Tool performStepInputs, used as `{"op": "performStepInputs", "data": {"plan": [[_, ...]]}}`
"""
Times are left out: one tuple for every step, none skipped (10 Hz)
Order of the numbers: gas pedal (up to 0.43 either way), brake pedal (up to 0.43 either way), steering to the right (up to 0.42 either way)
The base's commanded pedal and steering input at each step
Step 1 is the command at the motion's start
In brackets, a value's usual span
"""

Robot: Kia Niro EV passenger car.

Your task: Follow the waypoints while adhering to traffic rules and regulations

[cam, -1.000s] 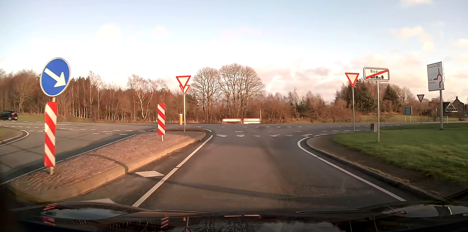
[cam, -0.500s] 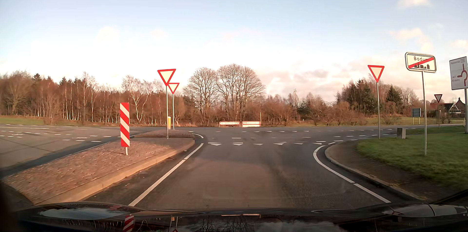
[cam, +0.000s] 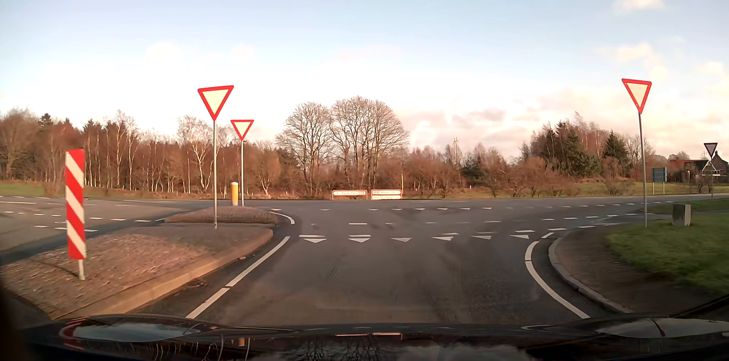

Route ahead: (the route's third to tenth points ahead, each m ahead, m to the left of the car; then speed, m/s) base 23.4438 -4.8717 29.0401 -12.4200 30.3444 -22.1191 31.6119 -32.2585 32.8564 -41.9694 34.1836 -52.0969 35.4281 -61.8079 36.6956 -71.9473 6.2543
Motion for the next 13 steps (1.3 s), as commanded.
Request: {"op": "performStepInputs", "data": {"plan": [[0.047,0.0,0.044],[0.047,0.0,0.058],[0.059,0.0,0.073],[0.067,0.0,0.088],[0.067,0.0,0.11],[0.079,0.0,0.128],[0.079,0.0,0.143],[0.079,0.0,0.157],[0.087,0.0,0.167],[0.087,0.0,0.178],[0.098,0.0,0.193],[0.098,0.0,0.208],[0.11,0.0,0.224]]}}
